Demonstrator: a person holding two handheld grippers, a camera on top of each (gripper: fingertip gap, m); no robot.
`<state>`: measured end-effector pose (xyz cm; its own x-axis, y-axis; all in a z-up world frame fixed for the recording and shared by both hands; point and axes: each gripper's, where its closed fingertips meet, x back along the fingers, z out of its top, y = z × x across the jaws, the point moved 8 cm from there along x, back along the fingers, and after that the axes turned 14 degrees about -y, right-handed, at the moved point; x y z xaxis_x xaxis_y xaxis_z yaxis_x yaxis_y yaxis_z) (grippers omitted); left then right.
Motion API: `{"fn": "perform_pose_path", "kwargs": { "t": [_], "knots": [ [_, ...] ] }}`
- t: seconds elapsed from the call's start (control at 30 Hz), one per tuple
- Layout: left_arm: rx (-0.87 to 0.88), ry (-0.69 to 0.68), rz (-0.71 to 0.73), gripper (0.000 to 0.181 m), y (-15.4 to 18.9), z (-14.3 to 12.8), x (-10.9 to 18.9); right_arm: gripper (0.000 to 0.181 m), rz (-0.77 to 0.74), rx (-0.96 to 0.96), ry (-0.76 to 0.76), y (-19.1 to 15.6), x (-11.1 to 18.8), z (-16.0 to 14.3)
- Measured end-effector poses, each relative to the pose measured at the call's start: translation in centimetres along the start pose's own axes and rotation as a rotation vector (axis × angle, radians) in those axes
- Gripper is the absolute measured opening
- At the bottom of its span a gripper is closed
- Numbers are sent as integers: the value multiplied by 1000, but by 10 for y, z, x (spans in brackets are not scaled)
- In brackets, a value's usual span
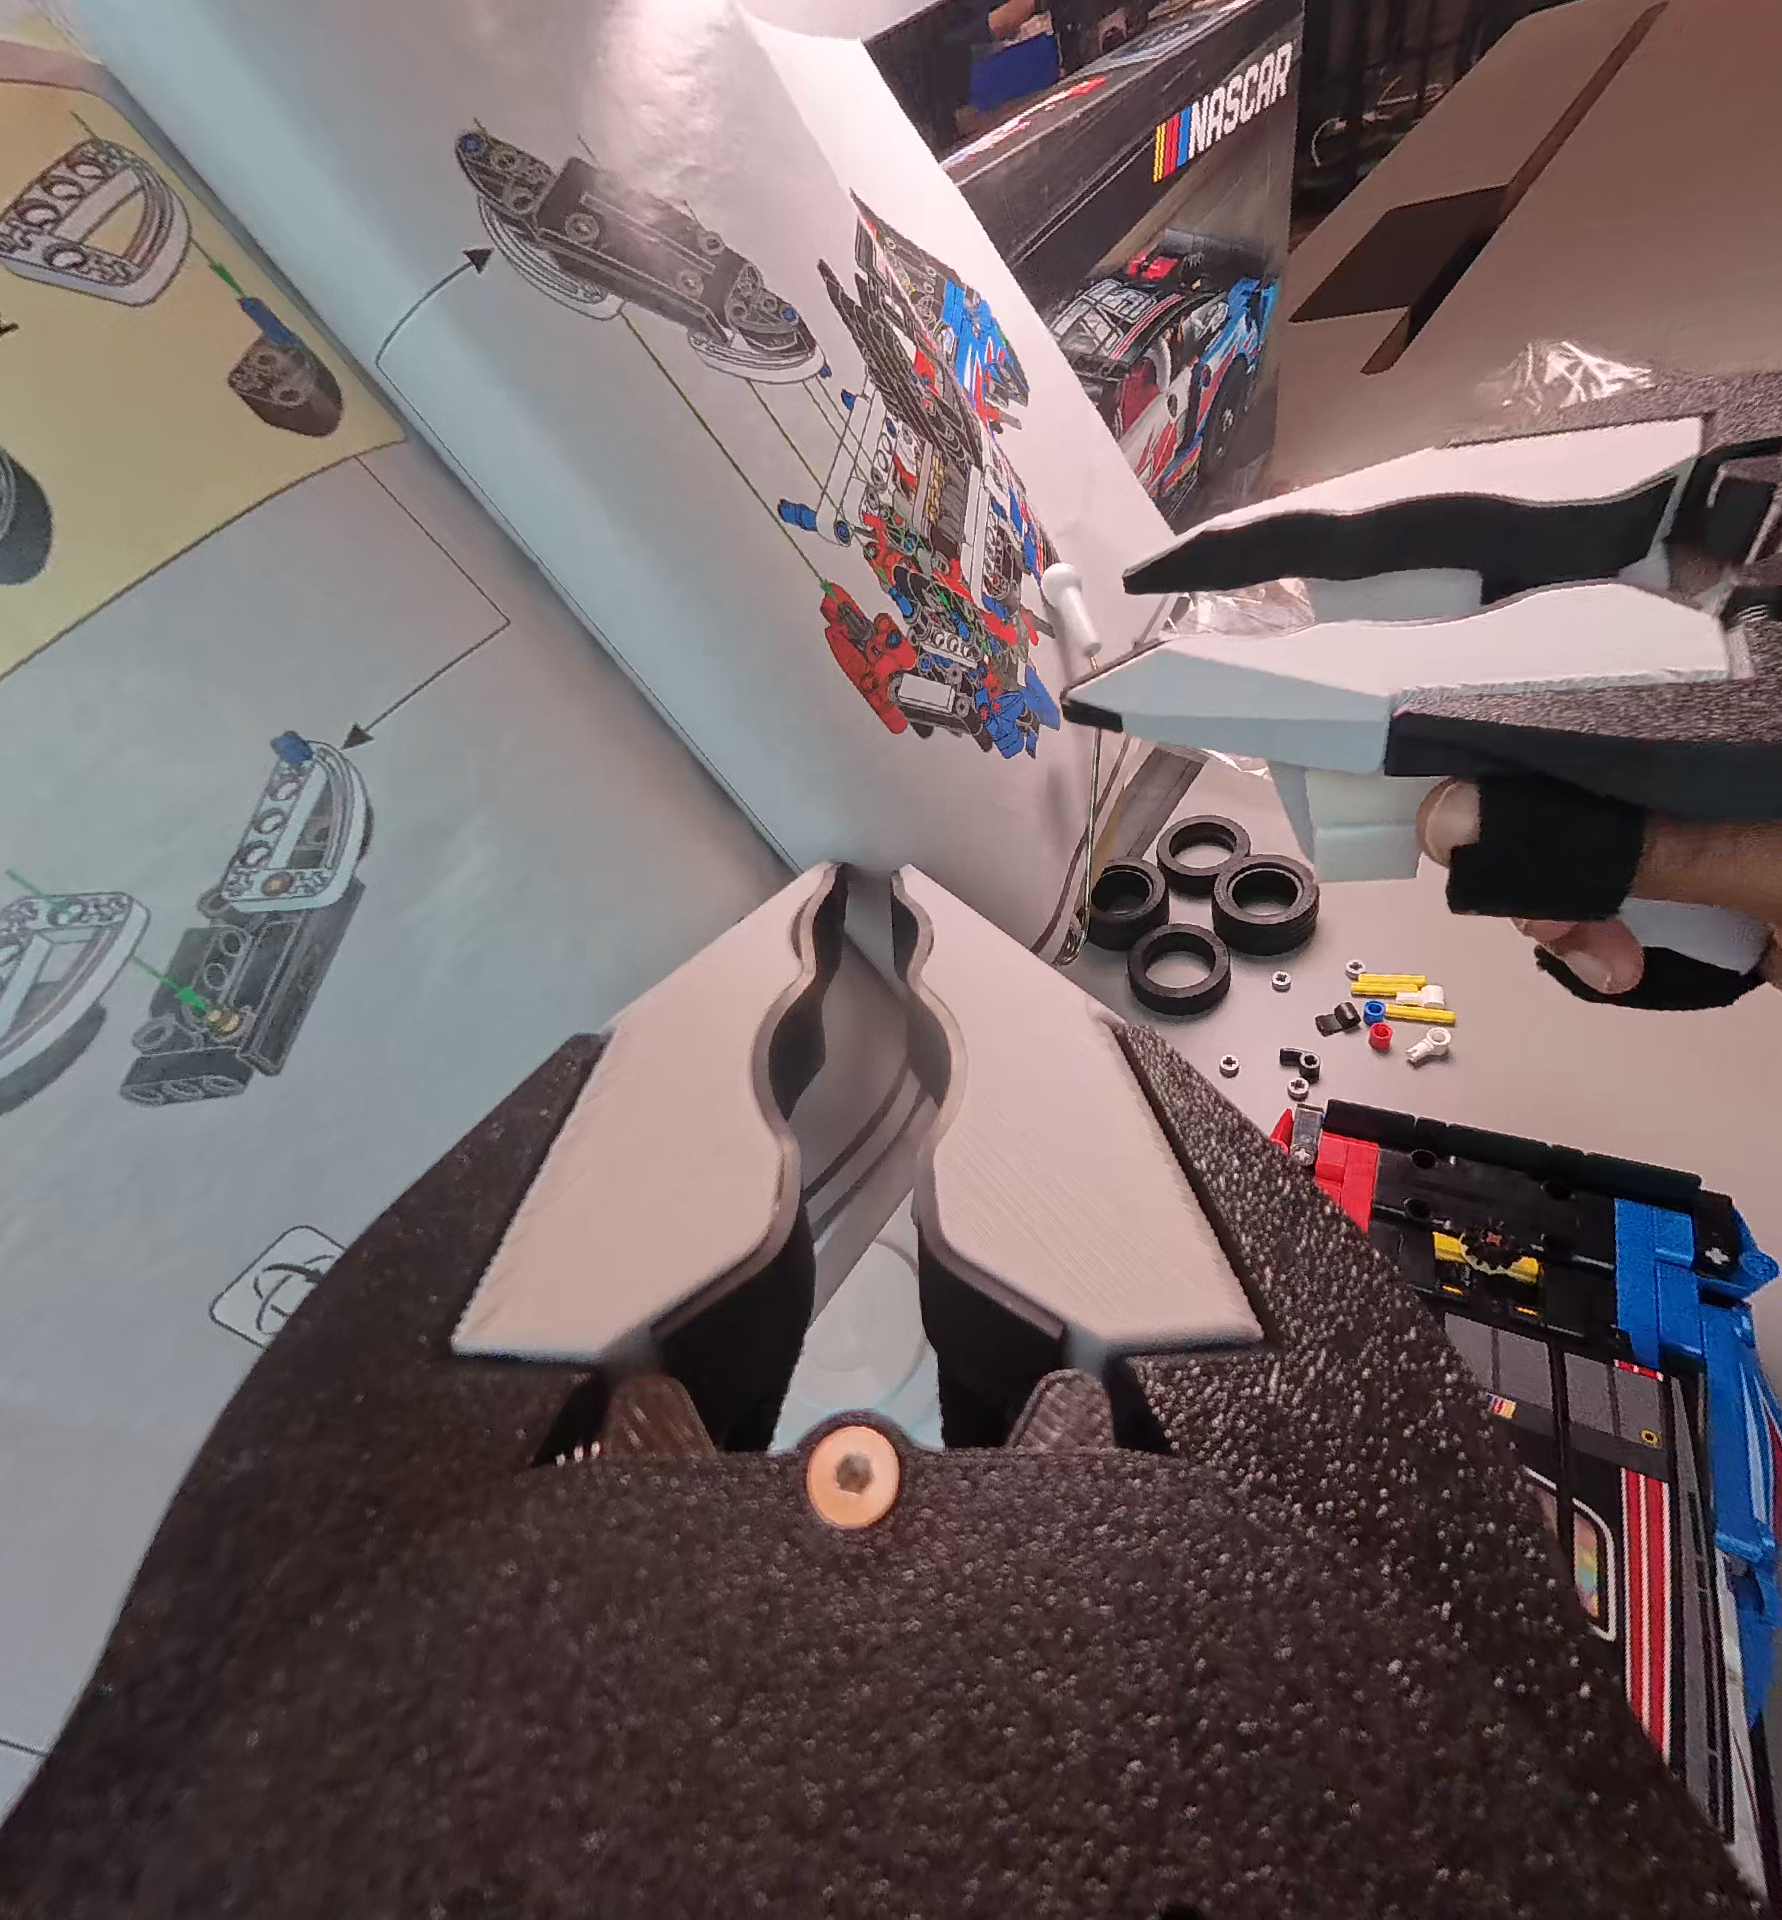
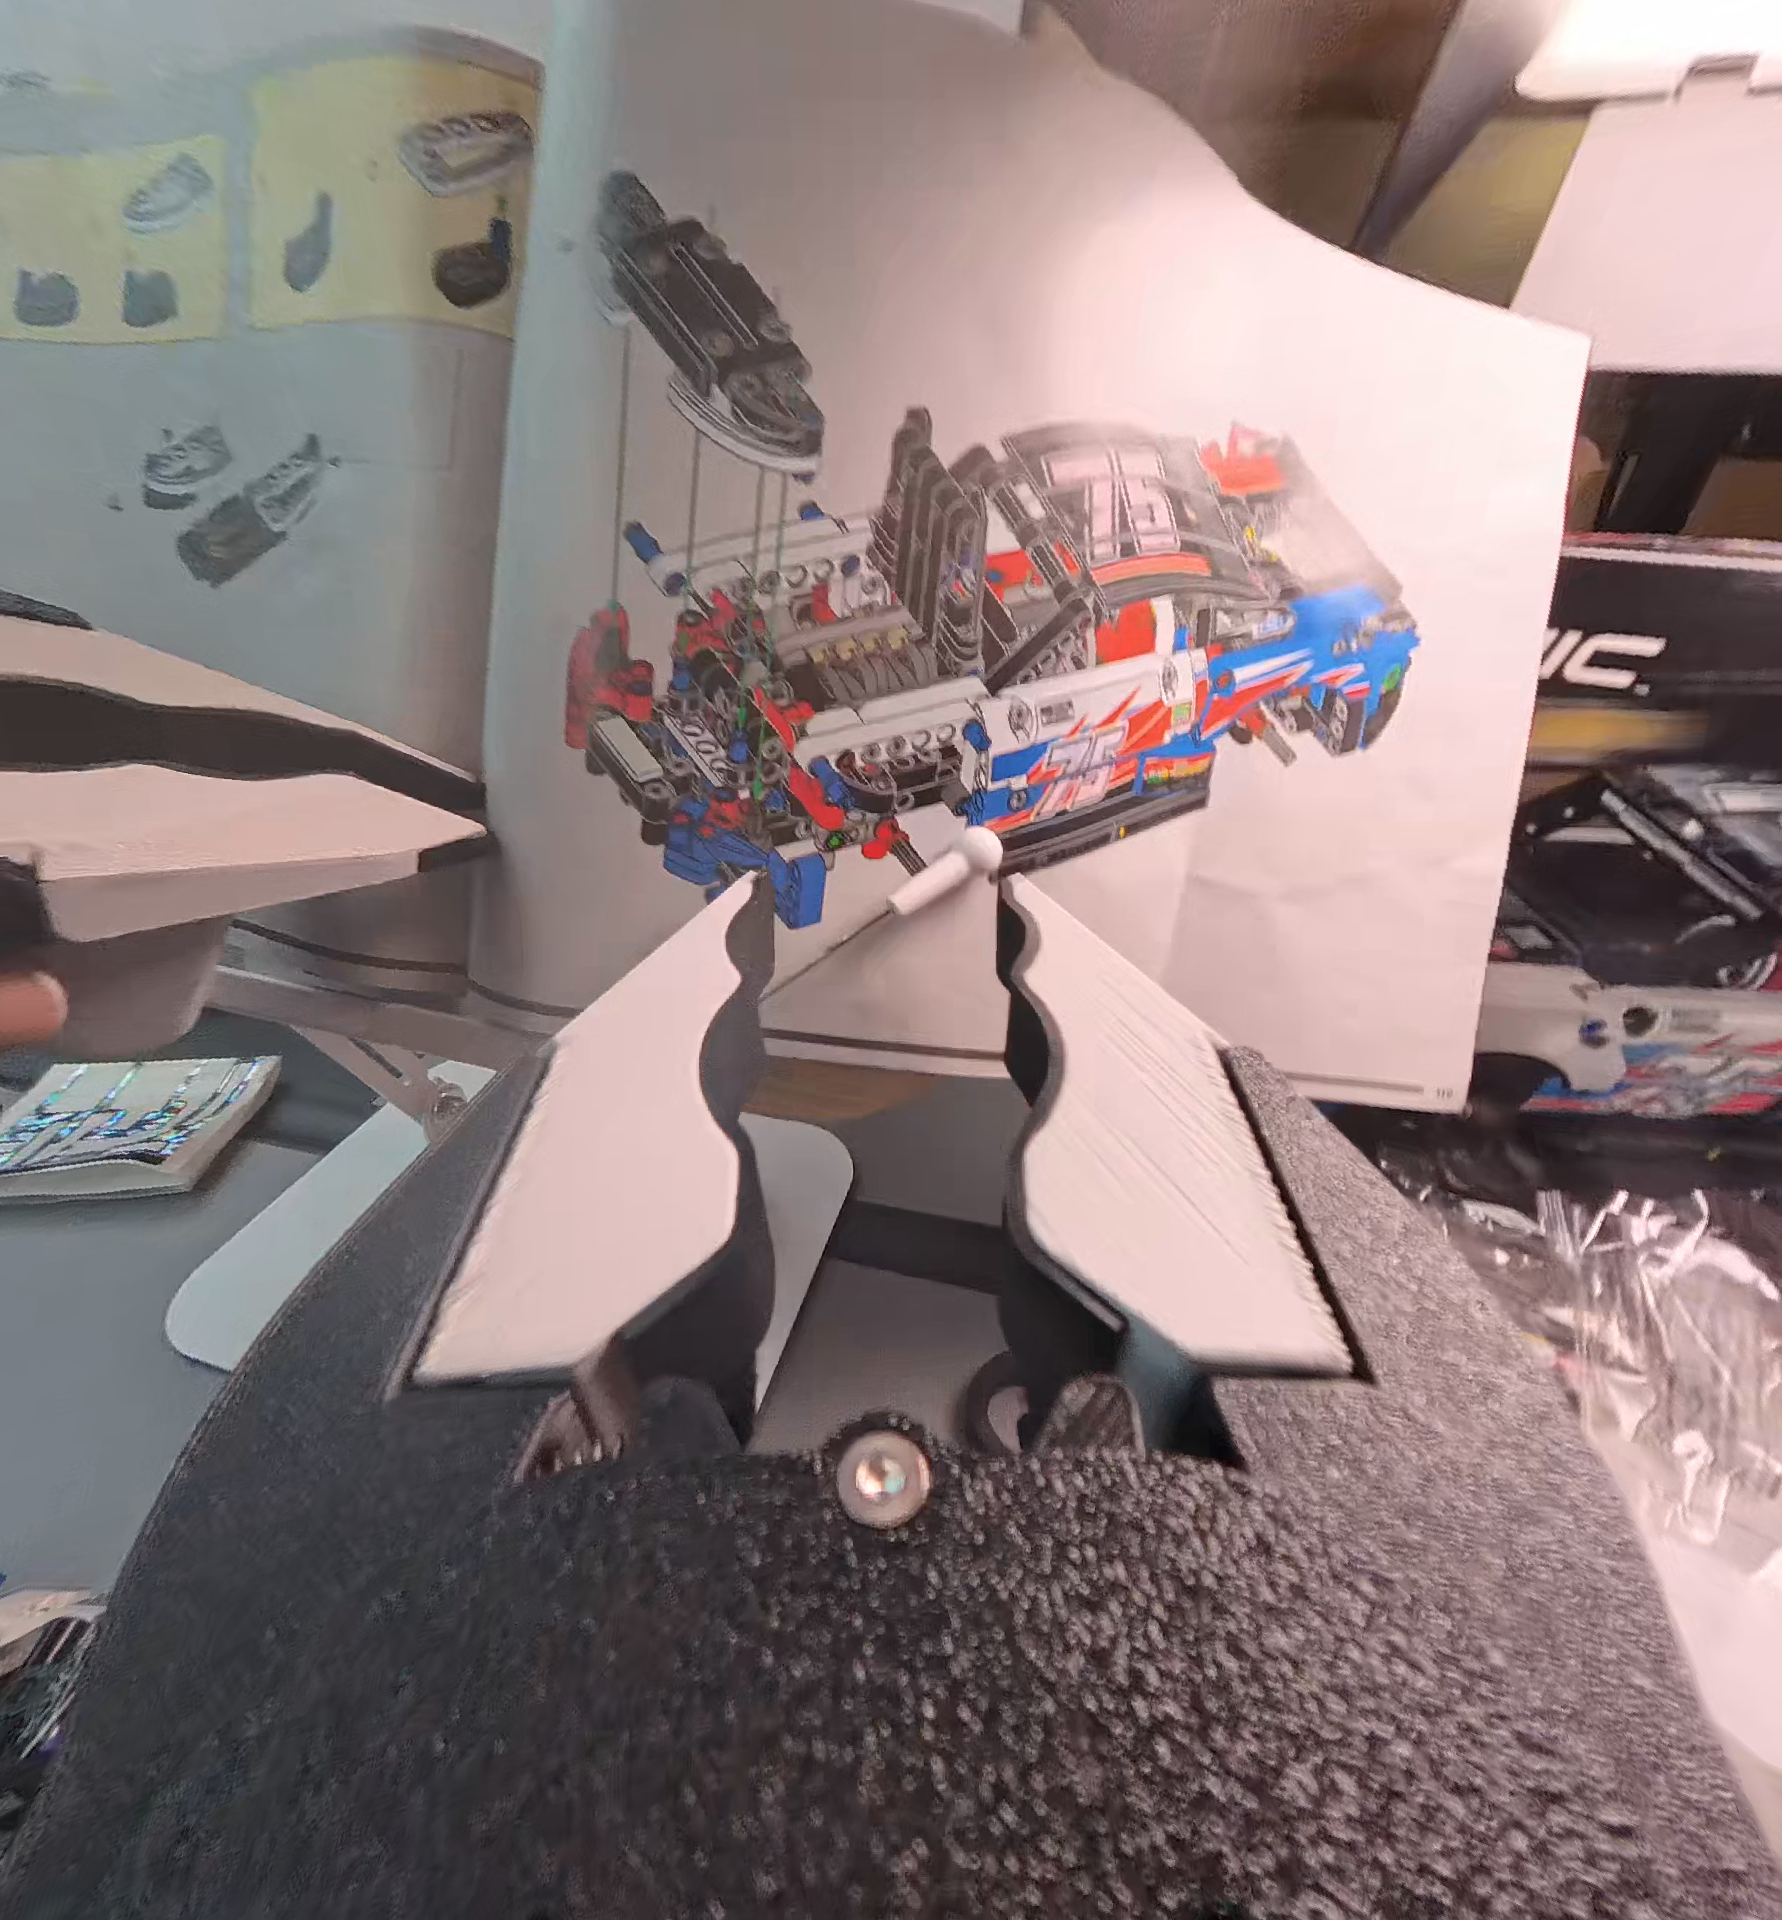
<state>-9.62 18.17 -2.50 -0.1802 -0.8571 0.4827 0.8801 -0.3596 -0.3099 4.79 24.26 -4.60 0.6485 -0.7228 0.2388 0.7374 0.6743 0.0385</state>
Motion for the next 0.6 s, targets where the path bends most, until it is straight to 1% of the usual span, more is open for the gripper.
{"fn": "perform_pose_path", "kwargs": {
  "t": [0.07, 0.1, 0.13, 0.17, 0.23, 0.33, 0.6],
  "knots": [
    [-14, -11, -6, 8, -1, 0, 1, 43, -9, -57, -47, 4, -7, -7],
    [-20, -18, -10, 8, -1, 1, 1, 39, 15, -75, -57, 4, -10, -9],
    [-26, -23, -12, 8, -1, 1, 1, 30, 50, -85, -59, 2, -12, -9],
    [-31, -28, -12, 8, -2, 1, 1, 28, 57, -92, -57, 2, -14, -8],
    [-39, -32, -16, 9, -2, 2, 1, 15, 70, -57, -37, -1, -15, -5],
    [-40, -30, -22, 8, -2, 2, 1, 6, 94, -4, -12, -8, -14, 2],
    [-23, -10, -47, 8, -4, 0, 0, 3, 26, 276, 53, -28, -12, 12]
  ]
}}
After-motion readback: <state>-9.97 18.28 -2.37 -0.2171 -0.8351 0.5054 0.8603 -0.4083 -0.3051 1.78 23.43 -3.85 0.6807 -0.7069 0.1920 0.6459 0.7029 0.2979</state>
